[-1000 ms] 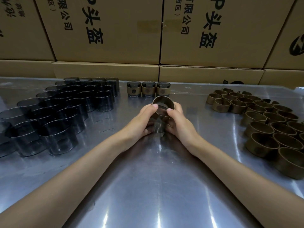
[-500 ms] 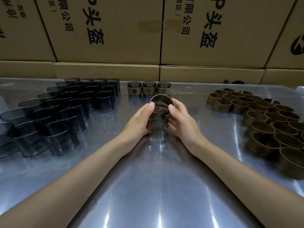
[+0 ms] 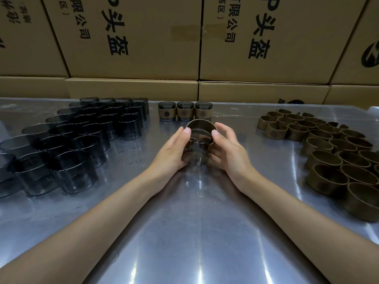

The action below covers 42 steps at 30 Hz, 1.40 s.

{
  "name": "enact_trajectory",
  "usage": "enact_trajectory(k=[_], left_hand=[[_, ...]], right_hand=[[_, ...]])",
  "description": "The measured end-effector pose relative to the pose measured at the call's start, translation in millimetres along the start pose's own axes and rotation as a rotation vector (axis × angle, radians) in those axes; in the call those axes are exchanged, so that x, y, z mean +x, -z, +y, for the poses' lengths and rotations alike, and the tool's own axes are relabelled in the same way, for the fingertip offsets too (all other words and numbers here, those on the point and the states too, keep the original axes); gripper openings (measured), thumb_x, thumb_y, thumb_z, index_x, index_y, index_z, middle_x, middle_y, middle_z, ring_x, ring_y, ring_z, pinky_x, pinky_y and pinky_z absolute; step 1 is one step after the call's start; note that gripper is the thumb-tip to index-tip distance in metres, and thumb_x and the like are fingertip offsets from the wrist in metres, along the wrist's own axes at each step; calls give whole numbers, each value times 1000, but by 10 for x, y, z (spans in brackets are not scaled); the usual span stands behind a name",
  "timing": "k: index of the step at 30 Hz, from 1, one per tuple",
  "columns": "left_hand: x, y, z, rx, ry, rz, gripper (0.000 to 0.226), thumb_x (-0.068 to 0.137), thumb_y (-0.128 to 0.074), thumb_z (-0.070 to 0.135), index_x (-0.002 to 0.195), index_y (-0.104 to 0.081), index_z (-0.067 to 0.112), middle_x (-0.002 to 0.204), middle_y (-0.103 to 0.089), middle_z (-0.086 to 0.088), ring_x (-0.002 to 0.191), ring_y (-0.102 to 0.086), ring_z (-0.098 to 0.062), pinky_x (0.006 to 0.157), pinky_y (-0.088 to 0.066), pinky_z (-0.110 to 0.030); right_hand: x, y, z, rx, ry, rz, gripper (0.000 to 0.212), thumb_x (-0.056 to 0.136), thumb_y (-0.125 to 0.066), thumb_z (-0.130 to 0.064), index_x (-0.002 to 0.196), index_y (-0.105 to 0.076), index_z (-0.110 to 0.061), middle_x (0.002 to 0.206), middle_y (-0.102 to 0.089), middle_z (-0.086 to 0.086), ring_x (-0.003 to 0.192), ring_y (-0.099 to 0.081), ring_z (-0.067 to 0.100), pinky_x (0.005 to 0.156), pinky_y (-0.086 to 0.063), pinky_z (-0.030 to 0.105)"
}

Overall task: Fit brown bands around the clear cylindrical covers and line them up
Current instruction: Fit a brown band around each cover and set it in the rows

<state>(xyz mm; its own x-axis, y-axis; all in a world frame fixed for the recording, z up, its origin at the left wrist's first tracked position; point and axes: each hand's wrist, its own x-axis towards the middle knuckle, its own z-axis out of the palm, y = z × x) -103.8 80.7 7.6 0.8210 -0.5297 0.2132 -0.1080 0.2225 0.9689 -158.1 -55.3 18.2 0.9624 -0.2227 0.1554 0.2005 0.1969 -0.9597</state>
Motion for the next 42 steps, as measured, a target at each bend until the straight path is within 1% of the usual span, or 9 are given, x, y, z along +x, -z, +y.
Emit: enact_trajectory(k=[4, 7, 12, 18, 22, 26, 32, 35, 42], left_hand=[[33, 9, -29, -67, 53, 143, 65, 82, -59, 48, 142, -44, 28, 136, -58, -5, 121, -59, -20, 104, -47, -43], [38, -21, -31, -112, 91, 197, 61, 94, -59, 32, 148, -34, 19, 142, -51, -8, 123, -57, -20, 108, -42, -44], [61, -46, 2, -111, 91, 246, 53, 97, -53, 30, 146, -38, 17, 142, -51, -10, 125, -55, -24, 108, -42, -47], [80, -116, 153, -97, 2, 306, 57, 88, -54, 40, 140, -48, 18, 137, -58, -5, 125, -55, -19, 109, -42, -40], [37, -65, 140, -144, 113, 96, 34, 99, -46, 32, 125, -60, 13, 117, -70, -4, 109, -64, -17, 84, -54, -23], [-25, 6, 188, -117, 287, -108, 62, 80, -54, 56, 129, -57, 18, 123, -68, 0, 113, -64, -11, 91, -49, -23], [-73, 97, 202, -249, 322, -181, 36, 76, -67, 43, 104, -73, 22, 109, -73, 0, 102, -68, -11, 83, -55, -21], [-94, 68, 179, -282, 276, -290, 53, 55, -89, 50, 100, -78, 23, 114, -71, -2, 109, -66, -13, 89, -54, -22], [-134, 34, 190, -312, 219, -356, 61, 52, -88, 51, 102, -77, 19, 117, -70, -8, 108, -67, -15, 88, -54, -23]], right_hand=[[2, 22, 5, 43, -21, 28, 45, 100, -47, -13, 141, -33, -25, 126, -61, 9, 93, -67, 16, 73, -55, 24], [11, 44, 10, 28, -47, 36, 46, 101, -44, -9, 142, -32, -27, 140, -51, 10, 98, -63, 23, 67, -54, 27], [53, 50, 7, 68, -76, 24, 37, 100, -47, -16, 137, -43, -19, 109, -67, 2, 90, -66, 13, 80, -52, 28], [82, 90, -132, -171, -286, -226, 52, 89, -38, -64, 106, -65, -22, 93, -75, 1, 84, -71, 13, 76, -50, 25], [86, 178, -168, 21, -293, -215, 52, 73, -57, -56, 105, -66, -17, 94, -73, 5, 78, -70, 14, 64, -54, 21], [73, 285, -178, 166, -301, -267, 53, 78, -60, -48, 117, -64, -13, 108, -71, 9, 91, -70, 18, 74, -57, 25], [56, 351, -175, 234, -311, -446, 51, 62, -84, -46, 104, -76, -18, 105, -73, 5, 95, -71, 17, 78, -57, 28], [45, 361, -174, 287, -321, -467, 62, 47, -93, -47, 100, -77, -19, 102, -74, 3, 91, -71, 15, 76, -57, 27], [19, 333, -182, 358, -303, -426, 66, 37, -96, -46, 93, -78, -15, 94, -75, 2, 85, -71, 12, 77, -57, 23]])
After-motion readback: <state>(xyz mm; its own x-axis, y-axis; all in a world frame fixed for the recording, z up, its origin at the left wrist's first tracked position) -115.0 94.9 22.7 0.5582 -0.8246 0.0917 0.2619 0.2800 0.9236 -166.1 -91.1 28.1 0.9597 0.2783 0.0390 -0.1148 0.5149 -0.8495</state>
